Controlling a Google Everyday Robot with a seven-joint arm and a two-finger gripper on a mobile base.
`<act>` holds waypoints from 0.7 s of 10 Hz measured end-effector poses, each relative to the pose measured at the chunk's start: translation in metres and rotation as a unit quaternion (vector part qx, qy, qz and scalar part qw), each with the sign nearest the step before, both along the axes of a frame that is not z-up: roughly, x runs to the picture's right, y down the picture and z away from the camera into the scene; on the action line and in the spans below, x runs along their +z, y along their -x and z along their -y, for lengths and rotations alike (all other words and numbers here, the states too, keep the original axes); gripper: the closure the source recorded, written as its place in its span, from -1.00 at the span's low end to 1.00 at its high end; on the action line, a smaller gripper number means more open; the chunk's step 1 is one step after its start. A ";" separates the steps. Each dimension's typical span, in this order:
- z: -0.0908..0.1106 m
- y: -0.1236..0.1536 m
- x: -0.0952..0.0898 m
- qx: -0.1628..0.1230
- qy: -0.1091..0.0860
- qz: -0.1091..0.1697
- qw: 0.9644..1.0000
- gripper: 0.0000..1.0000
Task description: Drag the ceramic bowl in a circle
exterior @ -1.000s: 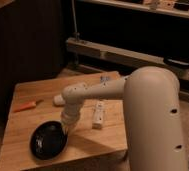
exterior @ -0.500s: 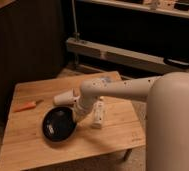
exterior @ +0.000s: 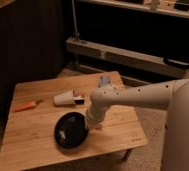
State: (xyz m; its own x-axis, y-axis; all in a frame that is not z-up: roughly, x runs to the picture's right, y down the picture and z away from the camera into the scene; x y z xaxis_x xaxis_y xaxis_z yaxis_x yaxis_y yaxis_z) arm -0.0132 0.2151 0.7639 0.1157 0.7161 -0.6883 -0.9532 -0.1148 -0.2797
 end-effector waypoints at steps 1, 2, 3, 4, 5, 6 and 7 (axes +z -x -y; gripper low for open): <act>-0.012 -0.012 -0.009 0.000 0.009 -0.012 1.000 1.00; -0.023 -0.020 -0.019 -0.002 0.018 -0.020 1.000 1.00; -0.038 -0.020 -0.032 -0.010 0.033 -0.021 0.999 1.00; -0.052 -0.017 -0.041 -0.018 0.046 -0.018 0.999 1.00; -0.063 -0.009 -0.045 -0.028 0.057 -0.009 0.998 1.00; -0.074 0.007 -0.047 -0.043 0.065 0.006 0.997 1.00; -0.081 0.023 -0.047 -0.056 0.071 0.020 0.996 1.00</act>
State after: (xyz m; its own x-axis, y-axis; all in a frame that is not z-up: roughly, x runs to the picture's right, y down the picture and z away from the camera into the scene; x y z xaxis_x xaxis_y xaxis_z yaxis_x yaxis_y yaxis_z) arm -0.0366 0.2963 0.7169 0.2200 0.5922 -0.7752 -0.9504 -0.0489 -0.3071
